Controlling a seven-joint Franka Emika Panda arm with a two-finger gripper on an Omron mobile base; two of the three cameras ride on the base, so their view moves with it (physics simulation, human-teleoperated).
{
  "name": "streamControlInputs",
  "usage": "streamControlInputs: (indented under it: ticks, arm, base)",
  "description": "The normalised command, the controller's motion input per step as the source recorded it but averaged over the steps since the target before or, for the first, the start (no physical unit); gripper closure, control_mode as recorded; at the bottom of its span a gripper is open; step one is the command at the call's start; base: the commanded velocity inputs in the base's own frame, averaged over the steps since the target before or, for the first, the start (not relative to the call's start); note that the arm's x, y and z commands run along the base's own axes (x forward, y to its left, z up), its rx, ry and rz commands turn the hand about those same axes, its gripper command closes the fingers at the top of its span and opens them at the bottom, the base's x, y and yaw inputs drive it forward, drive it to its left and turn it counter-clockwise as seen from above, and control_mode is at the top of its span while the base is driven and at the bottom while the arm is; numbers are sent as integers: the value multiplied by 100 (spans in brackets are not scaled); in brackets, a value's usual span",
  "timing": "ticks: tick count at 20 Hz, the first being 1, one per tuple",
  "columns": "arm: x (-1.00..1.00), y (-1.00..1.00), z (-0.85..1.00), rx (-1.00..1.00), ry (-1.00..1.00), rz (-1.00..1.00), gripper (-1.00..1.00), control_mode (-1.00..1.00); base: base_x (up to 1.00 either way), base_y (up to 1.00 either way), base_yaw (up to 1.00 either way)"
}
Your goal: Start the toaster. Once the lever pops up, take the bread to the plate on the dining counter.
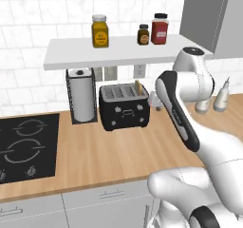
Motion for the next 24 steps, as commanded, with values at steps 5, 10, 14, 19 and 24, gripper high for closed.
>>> streamControlInputs:
  ticks: [5, 10, 14, 19, 24]
  arm:
    - [9, 5, -15, 1, -20, 0, -100, -100]
    - [66, 4, 0, 0, -9, 0, -100, -100]
    - [95, 15, -3, 0, -6, 0, -100, -100]
    - [98, 26, -14, 0, 0, 0, 100, -100]
    - [55, 6, -19, 0, 4, 0, 100, -100]
  base:
    - [0, 0, 0]
    - [0, 0, 0]
    - [0, 0, 0]
    - [0, 0, 0]
    - [0, 0, 0]
